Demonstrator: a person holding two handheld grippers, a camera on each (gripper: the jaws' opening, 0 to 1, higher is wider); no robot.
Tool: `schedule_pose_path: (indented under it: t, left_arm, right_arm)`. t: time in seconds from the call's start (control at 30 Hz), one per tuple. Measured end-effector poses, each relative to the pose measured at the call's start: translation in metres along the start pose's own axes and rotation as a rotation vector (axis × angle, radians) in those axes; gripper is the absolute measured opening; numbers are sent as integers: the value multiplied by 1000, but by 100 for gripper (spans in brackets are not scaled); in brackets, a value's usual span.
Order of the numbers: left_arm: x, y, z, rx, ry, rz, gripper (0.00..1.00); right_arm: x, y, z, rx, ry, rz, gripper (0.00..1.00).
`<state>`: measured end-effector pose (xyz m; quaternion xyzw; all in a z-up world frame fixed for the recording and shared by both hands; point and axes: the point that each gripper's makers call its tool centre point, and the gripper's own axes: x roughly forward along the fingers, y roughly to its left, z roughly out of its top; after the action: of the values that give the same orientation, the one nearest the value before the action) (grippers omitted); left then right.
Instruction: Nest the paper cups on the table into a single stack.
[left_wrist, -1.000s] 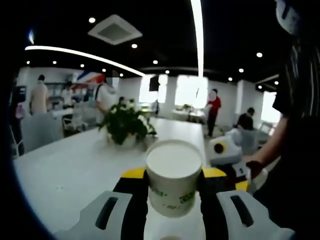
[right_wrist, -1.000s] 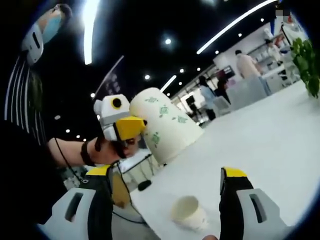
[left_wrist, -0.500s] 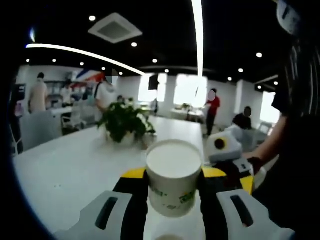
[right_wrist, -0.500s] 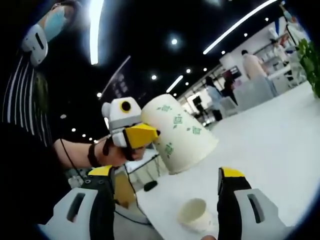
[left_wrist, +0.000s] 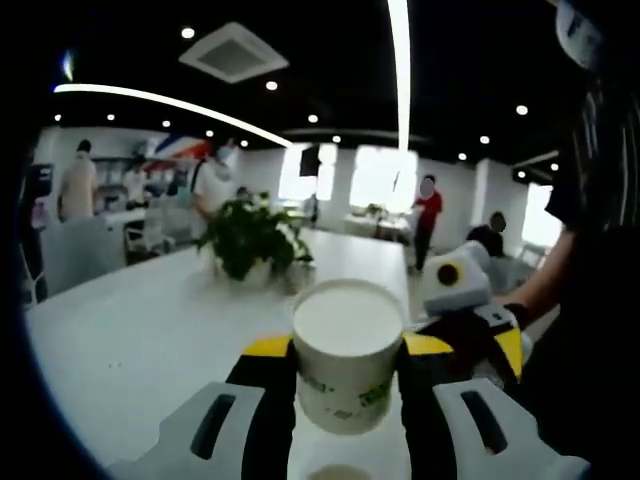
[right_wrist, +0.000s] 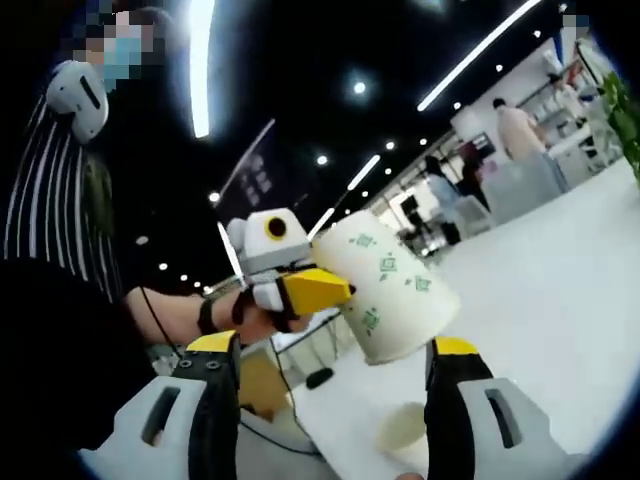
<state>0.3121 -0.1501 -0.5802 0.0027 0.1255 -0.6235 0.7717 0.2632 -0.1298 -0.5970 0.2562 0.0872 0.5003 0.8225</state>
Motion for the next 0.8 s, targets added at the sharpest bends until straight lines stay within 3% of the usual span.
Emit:
schedule_pose_path:
  t: [0.1, 0.8]
  left_arm:
    - [-5, 2, 0, -32, -21, 2, 38]
    - [-13, -3, -18, -55, 14, -15, 38]
  right_arm:
    - [0, 5, 4, -5, -5, 11, 74]
    - [-10, 10, 25, 66, -88, 54, 62]
